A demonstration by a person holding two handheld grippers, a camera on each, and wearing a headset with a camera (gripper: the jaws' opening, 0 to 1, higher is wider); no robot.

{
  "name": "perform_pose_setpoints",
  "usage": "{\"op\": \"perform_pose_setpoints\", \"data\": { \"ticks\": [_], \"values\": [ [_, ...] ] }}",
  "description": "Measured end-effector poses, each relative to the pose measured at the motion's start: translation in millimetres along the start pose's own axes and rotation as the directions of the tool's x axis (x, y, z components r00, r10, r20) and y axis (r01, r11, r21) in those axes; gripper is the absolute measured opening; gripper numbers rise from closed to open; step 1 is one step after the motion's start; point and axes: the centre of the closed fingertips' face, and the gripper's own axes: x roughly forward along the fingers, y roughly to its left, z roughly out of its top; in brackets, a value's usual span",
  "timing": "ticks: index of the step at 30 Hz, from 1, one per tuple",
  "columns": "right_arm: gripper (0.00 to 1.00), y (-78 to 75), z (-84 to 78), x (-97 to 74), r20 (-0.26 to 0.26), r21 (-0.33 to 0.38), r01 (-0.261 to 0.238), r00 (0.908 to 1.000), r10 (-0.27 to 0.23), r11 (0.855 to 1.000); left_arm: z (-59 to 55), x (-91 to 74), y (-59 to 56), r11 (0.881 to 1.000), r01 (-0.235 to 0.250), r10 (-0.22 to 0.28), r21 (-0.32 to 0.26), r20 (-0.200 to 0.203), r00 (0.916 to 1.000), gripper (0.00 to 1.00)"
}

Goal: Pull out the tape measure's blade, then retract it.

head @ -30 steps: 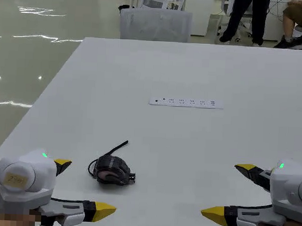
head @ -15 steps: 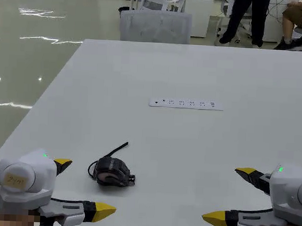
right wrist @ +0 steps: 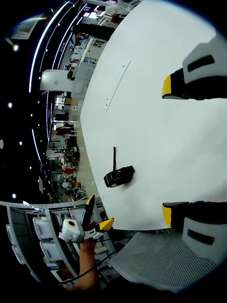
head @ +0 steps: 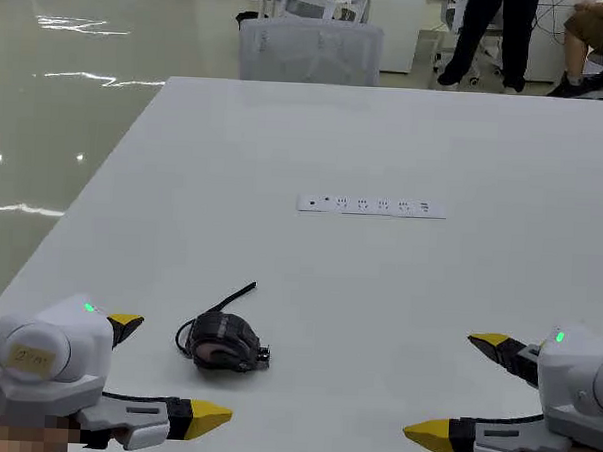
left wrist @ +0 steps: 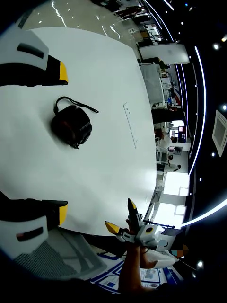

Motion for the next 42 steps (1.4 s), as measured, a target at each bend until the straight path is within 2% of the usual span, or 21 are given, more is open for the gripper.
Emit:
{"op": "perform_pose_setpoints", "data": {
  "ticks": [4,8,12,14,17,25,42],
  "values": [
    [0.91,0.0,2.6,-1.0,0.012,-0.008,0.004,0.9999,-0.004,1.000,0.5,-0.1,-1.5,1.000,0.002,-0.002,-0.003,-0.001,1.0000,0.99],
    [0.92,-0.7,-1.3,0.1,-0.004,0.003,0.002,1.0000,-0.002,1.000,-4.2,0.6,2.4,1.000,-0.003,0.003,-0.019,-0.014,0.9999,0.99],
    [0.92,1.0,-0.9,-0.7,-0.004,0.000,0.003,1.0000,-0.003,1.000,-1.3,-1.1,-2.1,1.000,-0.002,0.002,-0.028,-0.016,0.9999,0.99],
    [0.92,0.2,-1.0,-0.8,-0.003,0.001,0.004,1.0000,-0.004,1.000,-4.3,-0.4,3.5,1.000,-0.007,0.007,-0.023,-0.015,0.9999,0.99],
    [0.92,-0.6,-0.5,-0.5,-0.001,-0.002,0.005,1.0000,-0.005,1.000,-2.5,-1.9,2.0,1.000,-0.013,0.013,-0.027,-0.019,0.9997,0.99],
    [0.92,-1.2,0.2,-0.5,-0.002,-0.002,0.006,1.0000,-0.006,1.000,-6.4,-3.3,5.0,1.000,-0.014,0.013,-0.028,-0.030,0.9995,0.99],
    [0.92,0.2,-0.3,-0.1,-0.004,-0.010,0.005,1.0000,-0.005,1.000,-5.2,-4.9,9.3,0.999,-0.032,0.032,-0.022,-0.017,0.9993,0.99]
  ]
}}
